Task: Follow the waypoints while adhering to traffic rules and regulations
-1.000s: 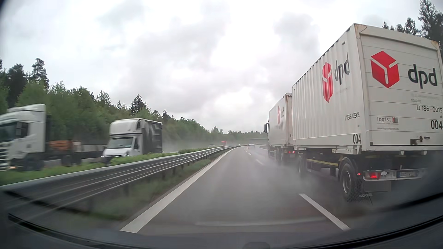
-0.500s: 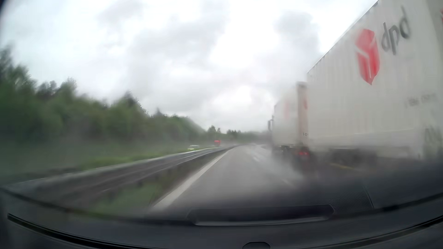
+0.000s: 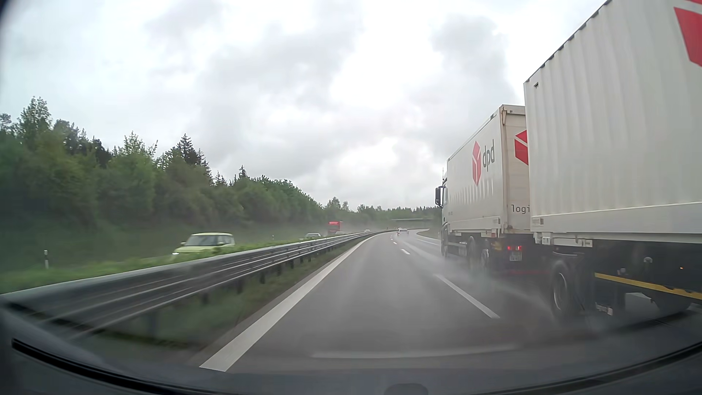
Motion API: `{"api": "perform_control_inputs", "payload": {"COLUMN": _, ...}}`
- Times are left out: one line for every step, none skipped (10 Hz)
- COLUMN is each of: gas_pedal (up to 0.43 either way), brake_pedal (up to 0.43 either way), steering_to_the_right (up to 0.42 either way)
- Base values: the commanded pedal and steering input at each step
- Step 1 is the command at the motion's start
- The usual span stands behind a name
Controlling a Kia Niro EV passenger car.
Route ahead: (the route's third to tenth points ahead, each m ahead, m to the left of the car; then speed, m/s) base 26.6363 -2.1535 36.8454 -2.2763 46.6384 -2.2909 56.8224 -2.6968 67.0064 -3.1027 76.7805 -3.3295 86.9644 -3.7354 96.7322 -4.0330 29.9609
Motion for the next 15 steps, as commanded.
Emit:
{"api": "perform_control_inputs", "payload": {"gas_pedal": 0.248, "brake_pedal": 0.000, "steering_to_the_right": 0.000}}
{"api": "perform_control_inputs", "payload": {"gas_pedal": 0.248, "brake_pedal": 0.000, "steering_to_the_right": 0.000}}
{"api": "perform_control_inputs", "payload": {"gas_pedal": 0.248, "brake_pedal": 0.000, "steering_to_the_right": -0.001}}
{"api": "perform_control_inputs", "payload": {"gas_pedal": 0.248, "brake_pedal": 0.000, "steering_to_the_right": 0.000}}
{"api": "perform_control_inputs", "payload": {"gas_pedal": 0.248, "brake_pedal": 0.000, "steering_to_the_right": 0.000}}
{"api": "perform_control_inputs", "payload": {"gas_pedal": 0.248, "brake_pedal": 0.000, "steering_to_the_right": 0.000}}
{"api": "perform_control_inputs", "payload": {"gas_pedal": 0.248, "brake_pedal": 0.000, "steering_to_the_right": 0.003}}
{"api": "perform_control_inputs", "payload": {"gas_pedal": 0.248, "brake_pedal": 0.000, "steering_to_the_right": 0.003}}
{"api": "perform_control_inputs", "payload": {"gas_pedal": 0.248, "brake_pedal": 0.000, "steering_to_the_right": 0.003}}
{"api": "perform_control_inputs", "payload": {"gas_pedal": 0.248, "brake_pedal": 0.000, "steering_to_the_right": 0.003}}
{"api": "perform_control_inputs", "payload": {"gas_pedal": 0.248, "brake_pedal": 0.000, "steering_to_the_right": 0.003}}
{"api": "perform_control_inputs", "payload": {"gas_pedal": 0.248, "brake_pedal": 0.000, "steering_to_the_right": 0.003}}
{"api": "perform_control_inputs", "payload": {"gas_pedal": 0.248, "brake_pedal": 0.000, "steering_to_the_right": 0.003}}
{"api": "perform_control_inputs", "payload": {"gas_pedal": 0.248, "brake_pedal": 0.000, "steering_to_the_right": 0.003}}
{"api": "perform_control_inputs", "payload": {"gas_pedal": 0.248, "brake_pedal": 0.000, "steering_to_the_right": 0.003}}
